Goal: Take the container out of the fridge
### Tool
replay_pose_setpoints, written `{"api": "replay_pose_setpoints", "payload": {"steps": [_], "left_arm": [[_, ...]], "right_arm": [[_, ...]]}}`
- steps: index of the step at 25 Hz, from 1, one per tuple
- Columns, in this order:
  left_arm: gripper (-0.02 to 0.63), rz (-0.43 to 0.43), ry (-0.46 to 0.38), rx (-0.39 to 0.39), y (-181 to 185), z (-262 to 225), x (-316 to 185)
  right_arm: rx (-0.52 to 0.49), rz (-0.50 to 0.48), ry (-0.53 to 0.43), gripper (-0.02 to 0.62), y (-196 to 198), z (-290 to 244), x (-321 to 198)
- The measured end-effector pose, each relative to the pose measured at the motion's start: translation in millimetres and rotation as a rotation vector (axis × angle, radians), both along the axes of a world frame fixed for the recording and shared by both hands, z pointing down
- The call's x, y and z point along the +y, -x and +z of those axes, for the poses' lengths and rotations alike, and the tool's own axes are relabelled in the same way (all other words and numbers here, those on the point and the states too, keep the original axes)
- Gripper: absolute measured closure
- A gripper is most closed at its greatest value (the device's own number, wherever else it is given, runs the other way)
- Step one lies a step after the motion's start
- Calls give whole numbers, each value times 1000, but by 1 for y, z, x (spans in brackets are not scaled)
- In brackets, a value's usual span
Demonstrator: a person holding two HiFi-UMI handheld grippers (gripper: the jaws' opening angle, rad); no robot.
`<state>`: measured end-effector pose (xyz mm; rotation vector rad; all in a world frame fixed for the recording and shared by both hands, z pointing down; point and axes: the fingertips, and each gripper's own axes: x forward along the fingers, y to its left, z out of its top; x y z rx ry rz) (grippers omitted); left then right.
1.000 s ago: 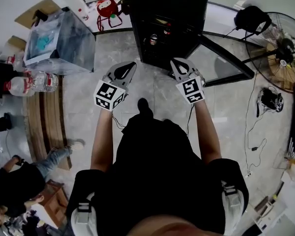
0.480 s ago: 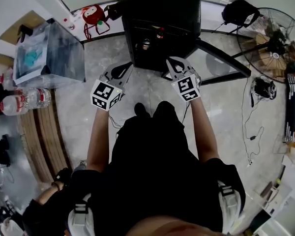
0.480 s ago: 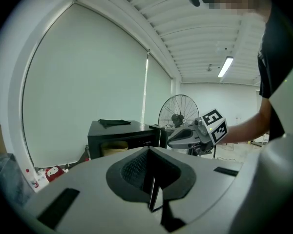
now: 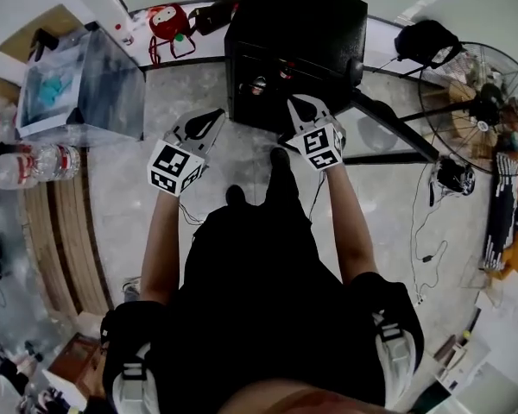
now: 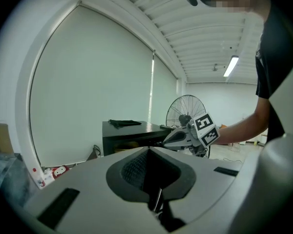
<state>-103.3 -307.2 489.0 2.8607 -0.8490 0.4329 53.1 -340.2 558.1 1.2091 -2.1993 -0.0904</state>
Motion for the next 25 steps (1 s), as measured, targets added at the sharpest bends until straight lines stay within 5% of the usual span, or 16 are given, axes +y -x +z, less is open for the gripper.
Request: {"api": "replay_pose_setpoints", "payload": {"steps": [5,20,25], "left_arm": [[589,-40,22,-6,-3,8,-17],[589,-165,84,-61,6,28,-55],[589,-183,88,-71,14,31,-53]], "right_arm": [[47,-19,-6,589,1,19,-37],[164,-112,41,267,3,96,-111],[226,-63,7,228,-6,111,-135]]}}
